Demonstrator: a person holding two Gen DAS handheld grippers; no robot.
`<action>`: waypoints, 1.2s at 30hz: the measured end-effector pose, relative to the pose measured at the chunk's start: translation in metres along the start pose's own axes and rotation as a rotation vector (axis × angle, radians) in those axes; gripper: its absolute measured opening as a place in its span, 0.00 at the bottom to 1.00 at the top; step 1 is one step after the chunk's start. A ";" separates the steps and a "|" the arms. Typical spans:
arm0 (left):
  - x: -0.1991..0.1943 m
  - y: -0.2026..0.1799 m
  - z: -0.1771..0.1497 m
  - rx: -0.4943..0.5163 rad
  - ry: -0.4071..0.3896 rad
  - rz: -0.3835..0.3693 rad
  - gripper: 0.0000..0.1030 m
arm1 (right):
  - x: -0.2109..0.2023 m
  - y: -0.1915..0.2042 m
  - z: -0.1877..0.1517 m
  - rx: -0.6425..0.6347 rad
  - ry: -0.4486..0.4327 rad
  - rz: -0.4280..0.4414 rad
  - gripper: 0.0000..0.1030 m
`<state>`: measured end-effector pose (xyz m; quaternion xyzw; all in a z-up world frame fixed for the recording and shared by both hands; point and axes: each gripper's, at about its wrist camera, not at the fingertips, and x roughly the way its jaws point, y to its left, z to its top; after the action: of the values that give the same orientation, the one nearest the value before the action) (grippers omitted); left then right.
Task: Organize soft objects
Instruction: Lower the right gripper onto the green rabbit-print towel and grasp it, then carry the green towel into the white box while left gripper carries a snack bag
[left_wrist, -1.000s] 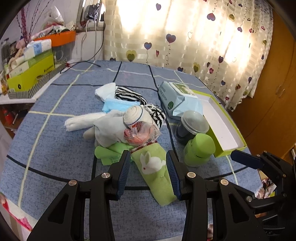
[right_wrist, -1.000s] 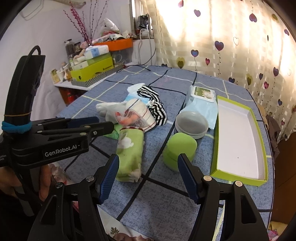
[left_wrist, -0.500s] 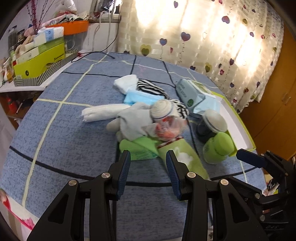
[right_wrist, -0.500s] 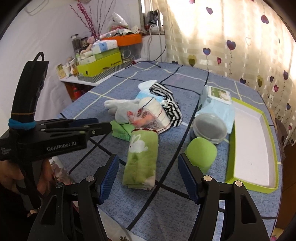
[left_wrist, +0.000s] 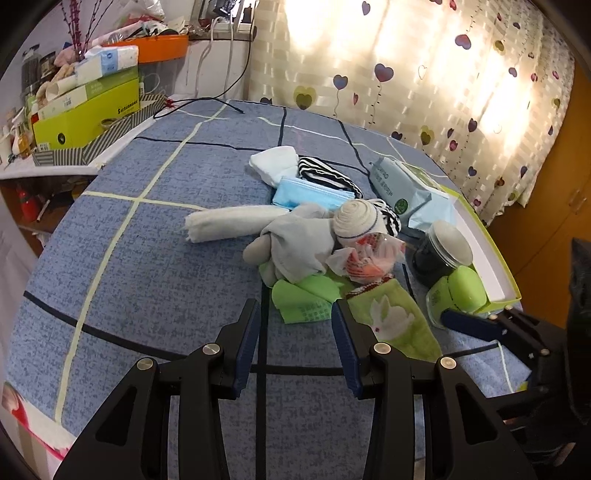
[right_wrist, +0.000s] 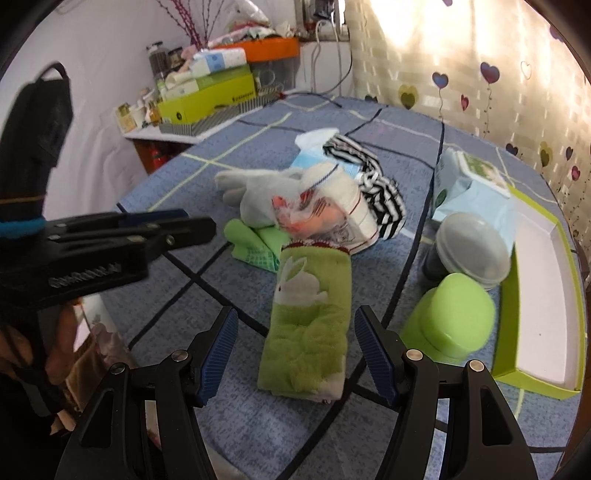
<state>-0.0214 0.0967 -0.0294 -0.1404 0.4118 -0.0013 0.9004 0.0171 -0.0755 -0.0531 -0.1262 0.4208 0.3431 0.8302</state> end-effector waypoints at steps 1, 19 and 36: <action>0.001 0.002 0.001 -0.009 0.001 -0.008 0.40 | 0.004 0.000 0.000 0.000 0.009 -0.002 0.64; 0.009 0.003 0.005 -0.004 -0.009 -0.080 0.40 | 0.024 0.000 -0.003 -0.023 0.061 -0.063 0.34; 0.032 -0.035 0.009 0.060 0.044 -0.173 0.52 | -0.048 -0.028 -0.002 0.047 -0.087 -0.122 0.34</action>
<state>0.0110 0.0617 -0.0387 -0.1482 0.4177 -0.0947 0.8914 0.0146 -0.1192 -0.0193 -0.1170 0.3837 0.2873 0.8698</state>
